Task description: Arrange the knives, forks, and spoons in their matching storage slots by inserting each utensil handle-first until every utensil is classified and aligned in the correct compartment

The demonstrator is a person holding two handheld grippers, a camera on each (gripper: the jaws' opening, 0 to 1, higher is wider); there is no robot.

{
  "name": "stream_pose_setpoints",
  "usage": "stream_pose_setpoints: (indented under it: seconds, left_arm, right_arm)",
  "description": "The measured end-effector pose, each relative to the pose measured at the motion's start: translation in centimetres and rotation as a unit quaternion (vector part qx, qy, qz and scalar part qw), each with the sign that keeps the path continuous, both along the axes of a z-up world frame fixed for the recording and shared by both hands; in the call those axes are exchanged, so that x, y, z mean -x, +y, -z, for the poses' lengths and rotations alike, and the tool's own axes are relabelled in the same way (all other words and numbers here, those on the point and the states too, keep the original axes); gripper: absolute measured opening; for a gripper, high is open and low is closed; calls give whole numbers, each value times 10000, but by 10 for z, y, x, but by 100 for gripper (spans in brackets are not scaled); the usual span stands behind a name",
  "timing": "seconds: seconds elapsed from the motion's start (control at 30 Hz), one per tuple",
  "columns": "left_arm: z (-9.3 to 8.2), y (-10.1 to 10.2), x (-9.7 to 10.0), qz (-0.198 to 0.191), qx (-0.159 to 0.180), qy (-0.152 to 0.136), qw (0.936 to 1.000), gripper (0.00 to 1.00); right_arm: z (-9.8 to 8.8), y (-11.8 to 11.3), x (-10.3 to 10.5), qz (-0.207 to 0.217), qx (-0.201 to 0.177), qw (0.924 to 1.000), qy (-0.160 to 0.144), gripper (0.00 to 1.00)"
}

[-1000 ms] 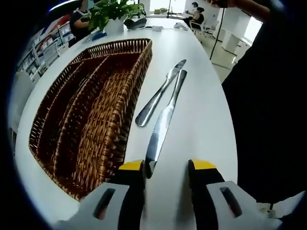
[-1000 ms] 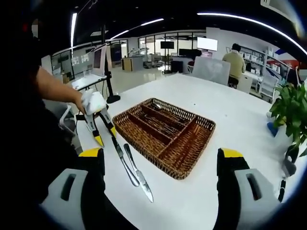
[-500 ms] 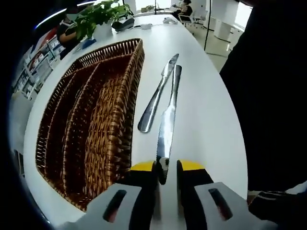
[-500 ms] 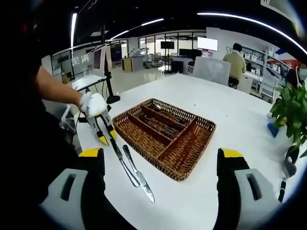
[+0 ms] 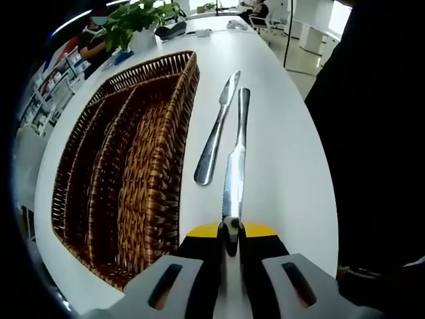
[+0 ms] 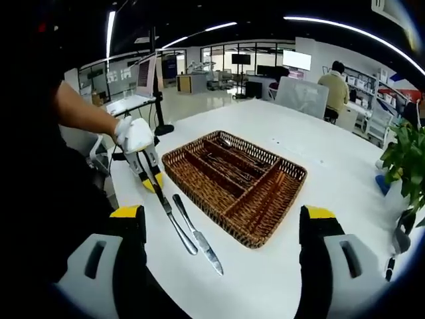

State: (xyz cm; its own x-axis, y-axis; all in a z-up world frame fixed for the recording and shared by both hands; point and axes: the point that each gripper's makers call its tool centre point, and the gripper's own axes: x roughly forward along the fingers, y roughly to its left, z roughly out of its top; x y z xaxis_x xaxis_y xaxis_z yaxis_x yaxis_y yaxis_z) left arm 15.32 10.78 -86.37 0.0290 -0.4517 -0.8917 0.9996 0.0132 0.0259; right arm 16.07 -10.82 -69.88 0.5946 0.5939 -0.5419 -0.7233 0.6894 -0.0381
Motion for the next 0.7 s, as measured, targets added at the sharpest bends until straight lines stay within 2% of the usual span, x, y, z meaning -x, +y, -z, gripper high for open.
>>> stream_pose_setpoints:
  seconds: [0.13, 0.37, 0.43, 0.5, 0.7]
  left_arm:
    - [-5, 1, 0, -6, 6, -17, 10000, 8]
    - [-15, 3, 3, 26, 15, -101, 9999, 8]
    - [-18, 4, 5, 52, 11, -143, 9999, 8]
    - [-18, 5, 5, 70, 1, -164, 9998, 8]
    - [-22, 6, 6, 88, -18, -218, 9997, 8]
  right_arm:
    - [5, 6, 1, -116, -14, 9999, 27, 94]
    - [39, 30, 17, -812, 209, 9961, 263, 80]
    - [48, 35, 17, -989, 343, 9943, 186, 73]
    - [57, 40, 18, -1253, 562, 9905, 95, 61]
    - [77, 59, 21, -1688, 639, 9830, 332, 60]
